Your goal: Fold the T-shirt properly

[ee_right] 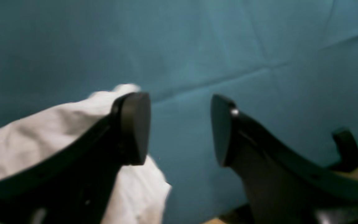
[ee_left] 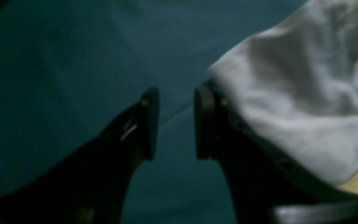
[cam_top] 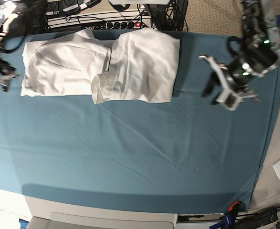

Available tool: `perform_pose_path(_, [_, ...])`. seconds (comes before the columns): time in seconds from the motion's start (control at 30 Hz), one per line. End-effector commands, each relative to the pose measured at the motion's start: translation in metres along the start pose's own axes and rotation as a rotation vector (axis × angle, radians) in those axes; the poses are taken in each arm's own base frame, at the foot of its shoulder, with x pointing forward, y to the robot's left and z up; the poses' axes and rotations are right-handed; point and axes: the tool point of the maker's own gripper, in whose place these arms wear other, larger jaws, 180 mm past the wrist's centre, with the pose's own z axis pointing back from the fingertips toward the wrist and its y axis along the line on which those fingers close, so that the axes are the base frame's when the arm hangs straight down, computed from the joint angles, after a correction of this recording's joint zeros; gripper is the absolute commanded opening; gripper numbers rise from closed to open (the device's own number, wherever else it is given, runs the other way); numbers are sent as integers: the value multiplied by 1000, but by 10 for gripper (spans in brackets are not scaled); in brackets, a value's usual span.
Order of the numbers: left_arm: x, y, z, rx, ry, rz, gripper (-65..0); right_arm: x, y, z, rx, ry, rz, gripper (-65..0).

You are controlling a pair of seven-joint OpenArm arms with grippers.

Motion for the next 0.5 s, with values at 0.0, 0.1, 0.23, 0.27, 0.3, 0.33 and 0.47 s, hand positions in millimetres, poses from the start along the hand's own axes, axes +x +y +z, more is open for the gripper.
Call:
perform_pose_path(0.0, [6, 5, 8, 8, -33, -5, -443, 9, -17, 3, -5, -22, -21, -311])
perform_pose_path(0.1, [-4, 10, 17, 19, -16, 23, -443, -12, -38, -6, 110, 46, -159, -272])
perform_pose_path(0.23, [-10, 8, 19, 13, 3, 31, -443, -44, -32, -20, 347, 151, -328, -267])
perform_pose_path(0.27, [-11, 9, 19, 15, 10, 30, -443, -50, -29, -22, 397, 168, -373, -267])
perform_pose_path(0.3, [-12, 10, 19, 22, 13, 26, -443, -56, -25, -22, 445, 182, -410, -267])
perform_pose_path(0.33, [-13, 11, 19, 27, 18, 23, -443, -61, -22, -21, 488, 197, -441, -267])
perform_pose_path(0.47, [-16, 16, 19, 54, 37, 6, -443, -62, -15, -22, 573, 150, -540, -267])
